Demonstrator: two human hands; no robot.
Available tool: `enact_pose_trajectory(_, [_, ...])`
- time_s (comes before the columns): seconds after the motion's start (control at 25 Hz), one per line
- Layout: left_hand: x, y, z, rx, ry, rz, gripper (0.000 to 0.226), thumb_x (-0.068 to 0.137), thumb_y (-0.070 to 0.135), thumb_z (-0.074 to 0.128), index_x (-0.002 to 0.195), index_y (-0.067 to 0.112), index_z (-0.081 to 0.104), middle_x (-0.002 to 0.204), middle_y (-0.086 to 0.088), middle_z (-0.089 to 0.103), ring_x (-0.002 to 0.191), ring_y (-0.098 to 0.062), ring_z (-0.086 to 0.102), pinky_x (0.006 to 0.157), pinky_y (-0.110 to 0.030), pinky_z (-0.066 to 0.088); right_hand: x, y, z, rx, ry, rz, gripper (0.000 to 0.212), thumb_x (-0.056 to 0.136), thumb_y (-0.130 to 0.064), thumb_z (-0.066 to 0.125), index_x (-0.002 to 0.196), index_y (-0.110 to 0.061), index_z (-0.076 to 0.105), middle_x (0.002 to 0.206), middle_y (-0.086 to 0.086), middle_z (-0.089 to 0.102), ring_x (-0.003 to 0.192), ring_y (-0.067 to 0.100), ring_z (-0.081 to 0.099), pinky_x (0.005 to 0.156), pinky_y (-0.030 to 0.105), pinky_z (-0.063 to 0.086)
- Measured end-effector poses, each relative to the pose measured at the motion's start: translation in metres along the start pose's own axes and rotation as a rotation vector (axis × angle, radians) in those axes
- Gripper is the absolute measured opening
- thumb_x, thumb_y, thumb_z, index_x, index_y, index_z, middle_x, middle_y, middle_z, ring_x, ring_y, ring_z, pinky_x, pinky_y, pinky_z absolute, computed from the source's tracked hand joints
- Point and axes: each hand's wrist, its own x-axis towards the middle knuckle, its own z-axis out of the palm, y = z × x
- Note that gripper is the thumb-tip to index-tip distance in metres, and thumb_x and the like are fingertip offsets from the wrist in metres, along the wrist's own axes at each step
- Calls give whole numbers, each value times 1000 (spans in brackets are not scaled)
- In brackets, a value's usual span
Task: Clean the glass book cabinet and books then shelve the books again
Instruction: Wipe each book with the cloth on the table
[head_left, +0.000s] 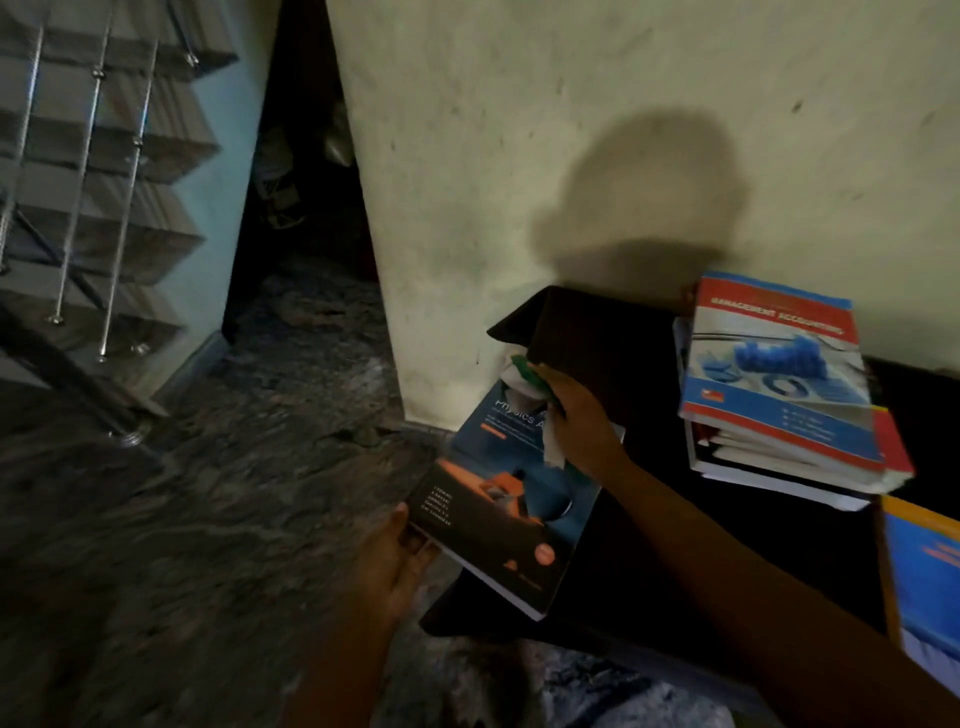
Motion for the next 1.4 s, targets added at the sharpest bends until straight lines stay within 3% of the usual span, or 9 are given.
enact_pose_trajectory(0.16, [11, -3, -9, -52, -20, -26, 22, 99, 14, 38, 97, 4, 58, 74, -9, 73, 64, -18, 71, 49, -32, 57, 31, 34, 43, -310, -69, 107, 61, 89, -1, 50, 145, -15, 30, 152, 11, 25, 138, 30, 26, 113, 37, 23])
enact_pose_trajectory(0.4, [13, -6, -8, -81, -35, -31, 26, 100, 14, 34, 94, 4, 58, 70, -8, 72, 60, -17, 70, 47, -30, 56, -34, -8, 81, -336, -186, -115, 54, 87, -27, 35, 140, -15, 40, 143, 15, 42, 130, 34, 40, 107, 53, 30])
enact_pose_trajectory(0.56, [7, -4, -5, -152, -49, -74, 28, 100, 17, 39, 93, 3, 62, 75, -16, 71, 59, -21, 69, 48, -31, 56, -89, -21, 99, -284, -211, -387, 66, 69, -16, 46, 135, -22, 40, 132, 6, 55, 116, 24, 54, 93, 41, 47])
enact_pose_trajectory(0.72, [4, -5, -10, -201, -78, -131, 32, 99, 23, 39, 106, 0, 59, 71, -13, 71, 57, -19, 68, 45, -27, 55, -103, -12, 79, -182, -292, -555, 51, 90, -6, 46, 137, -25, 42, 134, 6, 52, 123, 23, 48, 101, 32, 41])
enact_pose_trajectory(0.92, [8, -9, -7, -131, -119, -48, 18, 76, 19, 61, 77, 5, 71, 68, -9, 72, 59, -17, 70, 46, -31, 56, -15, 65, 4, -205, -8, -22, 47, 90, 0, 46, 135, -12, 42, 137, 11, 48, 126, 30, 47, 108, 39, 37])
enact_pose_trajectory(1.0, [11, -11, -10, -134, -102, -41, 21, 93, 17, 48, 87, 4, 63, 66, -8, 72, 57, -16, 69, 46, -30, 55, -13, 75, 13, -371, 16, -20, 56, 83, 3, 57, 137, -6, 41, 139, 17, 46, 128, 35, 44, 109, 44, 31])
enact_pose_trajectory(1.16, [13, -10, -15, -136, -120, -40, 28, 69, 24, 80, 83, 3, 70, 73, -11, 73, 63, -21, 71, 48, -35, 56, -74, 53, 51, -365, 44, -115, 73, 68, 3, 71, 135, -12, 46, 133, 13, 52, 120, 31, 49, 99, 50, 43])
enact_pose_trajectory(1.28, [13, -10, -13, -127, -87, -50, 26, 98, 23, 40, 89, 7, 59, 67, -6, 71, 57, -17, 69, 46, -32, 56, -129, 30, 72, -326, -17, -256, 75, 68, -2, 59, 138, -24, 40, 142, 5, 46, 129, 20, 40, 105, 36, 31])
enact_pose_trajectory(1.4, [1, -13, -2, -95, -54, -52, 32, 100, 29, 35, 97, 7, 59, 69, -5, 72, 57, -14, 69, 45, -25, 54, -162, 6, 85, -245, -55, -270, 68, 79, -12, 44, 140, -38, 31, 141, -1, 46, 128, 14, 39, 107, 28, 22])
